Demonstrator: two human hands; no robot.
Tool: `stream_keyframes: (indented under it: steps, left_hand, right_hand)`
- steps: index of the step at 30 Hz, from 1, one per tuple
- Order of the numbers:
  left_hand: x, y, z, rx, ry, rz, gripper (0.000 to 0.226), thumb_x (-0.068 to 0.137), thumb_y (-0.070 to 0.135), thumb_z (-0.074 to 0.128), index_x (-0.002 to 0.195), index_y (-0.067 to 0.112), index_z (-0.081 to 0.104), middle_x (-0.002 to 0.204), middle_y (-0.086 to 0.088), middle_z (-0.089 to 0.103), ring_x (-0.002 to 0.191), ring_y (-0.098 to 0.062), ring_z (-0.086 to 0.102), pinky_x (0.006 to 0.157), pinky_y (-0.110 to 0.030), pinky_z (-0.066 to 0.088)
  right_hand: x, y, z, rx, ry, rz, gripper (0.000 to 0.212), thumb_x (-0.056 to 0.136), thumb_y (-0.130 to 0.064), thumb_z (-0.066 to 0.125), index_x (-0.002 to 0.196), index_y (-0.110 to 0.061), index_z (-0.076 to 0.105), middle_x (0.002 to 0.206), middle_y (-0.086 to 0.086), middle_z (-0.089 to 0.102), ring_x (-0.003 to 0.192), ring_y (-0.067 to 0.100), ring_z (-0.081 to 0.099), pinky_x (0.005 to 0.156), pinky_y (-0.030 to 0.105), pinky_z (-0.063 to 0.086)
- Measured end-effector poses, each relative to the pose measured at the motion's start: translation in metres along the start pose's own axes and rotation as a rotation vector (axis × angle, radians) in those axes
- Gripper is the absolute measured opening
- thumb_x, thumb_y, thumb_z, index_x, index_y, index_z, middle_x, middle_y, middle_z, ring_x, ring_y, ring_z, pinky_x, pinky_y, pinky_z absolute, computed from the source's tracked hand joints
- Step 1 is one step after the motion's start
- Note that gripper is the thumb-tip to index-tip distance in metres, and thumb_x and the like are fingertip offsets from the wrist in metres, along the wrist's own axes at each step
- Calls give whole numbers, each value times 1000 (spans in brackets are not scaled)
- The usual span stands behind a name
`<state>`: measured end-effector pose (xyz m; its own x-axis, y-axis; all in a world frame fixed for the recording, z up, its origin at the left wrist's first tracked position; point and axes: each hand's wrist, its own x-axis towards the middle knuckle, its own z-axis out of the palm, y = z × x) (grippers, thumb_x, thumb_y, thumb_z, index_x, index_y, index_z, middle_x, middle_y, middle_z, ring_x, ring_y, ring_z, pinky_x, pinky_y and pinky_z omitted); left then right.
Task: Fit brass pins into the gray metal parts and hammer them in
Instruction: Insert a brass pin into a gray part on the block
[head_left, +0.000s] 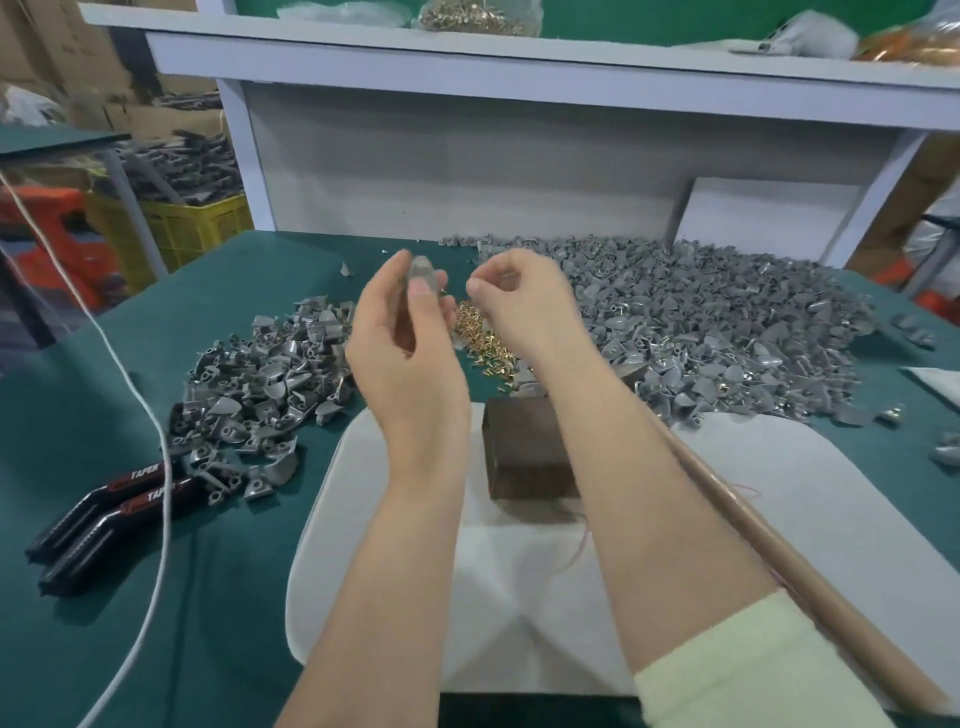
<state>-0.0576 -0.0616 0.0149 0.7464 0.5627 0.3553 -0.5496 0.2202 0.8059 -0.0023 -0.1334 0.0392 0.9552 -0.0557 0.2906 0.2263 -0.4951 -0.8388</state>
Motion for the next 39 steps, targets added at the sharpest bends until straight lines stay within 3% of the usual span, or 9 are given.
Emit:
stream_keyframes:
  steps: [3,5,9,15,21,24,33,36,39]
  left_hand:
    - [-11,-14,5,265,-256,-113,7,94,17,58,94,21,52,98,-8,69,92,-15,66,88,-32,52]
    - [-20,-24,8,471,-446,-177,8,91,19,61,89,21,53,95,-2,70,93,-13,65,88,-25,48]
    - [-34,-32,12,745,-617,-194,17,92,24,59,109,24,58,103,4,71,103,-17,61,96,-34,44]
    - [-38,-28,14,760,-611,-155,18,93,17,56,108,26,61,112,5,68,109,-16,61,102,-43,41]
    - [-38,-26,15,806,-563,-159,16,94,18,55,86,28,45,75,21,58,100,-21,60,100,-45,38]
    - [-37,-25,15,795,-585,-163,11,94,19,55,95,27,49,80,16,63,101,-20,61,101,-45,38]
    - [-35,-26,15,733,-648,-121,21,94,19,53,107,29,65,100,6,71,103,-9,64,97,-37,46]
    - [-34,-28,13,716,-692,-117,26,93,15,54,114,28,63,105,5,71,103,-9,64,93,-30,49]
    - [-31,-29,12,700,-705,-84,25,93,15,56,110,31,64,92,11,71,86,9,62,73,-4,41]
  right_hand:
    - [-14,20,-59,59,53,29,20,87,-10,62,75,-26,63,78,-6,66,74,10,61,78,31,53]
    - [-30,34,-79,61,48,41,24,86,-7,63,71,-26,64,68,-6,65,65,9,58,72,27,53]
    - [-53,57,-92,43,-6,118,25,84,-1,60,70,-21,63,64,-2,62,60,9,56,65,25,49]
    - [-63,69,-80,-81,-2,60,25,83,-6,55,71,-25,66,80,10,69,75,23,61,81,43,51]
    - [-62,75,-68,-160,-22,-32,9,83,-17,67,91,-22,67,83,-1,68,77,12,61,77,23,50]
    - [-61,79,-65,-204,18,-83,8,84,-20,68,91,-19,67,79,-2,64,69,4,54,68,14,44]
    - [-64,73,-66,-167,19,-184,17,86,-4,60,95,-16,67,86,0,65,81,14,61,81,30,51]
    - [-66,70,-67,-147,-13,-177,22,86,0,57,94,-18,65,87,1,65,83,18,62,83,32,51]
    - [-67,68,-68,-81,14,-149,23,87,-1,57,89,-22,64,85,-1,67,82,17,63,79,23,51]
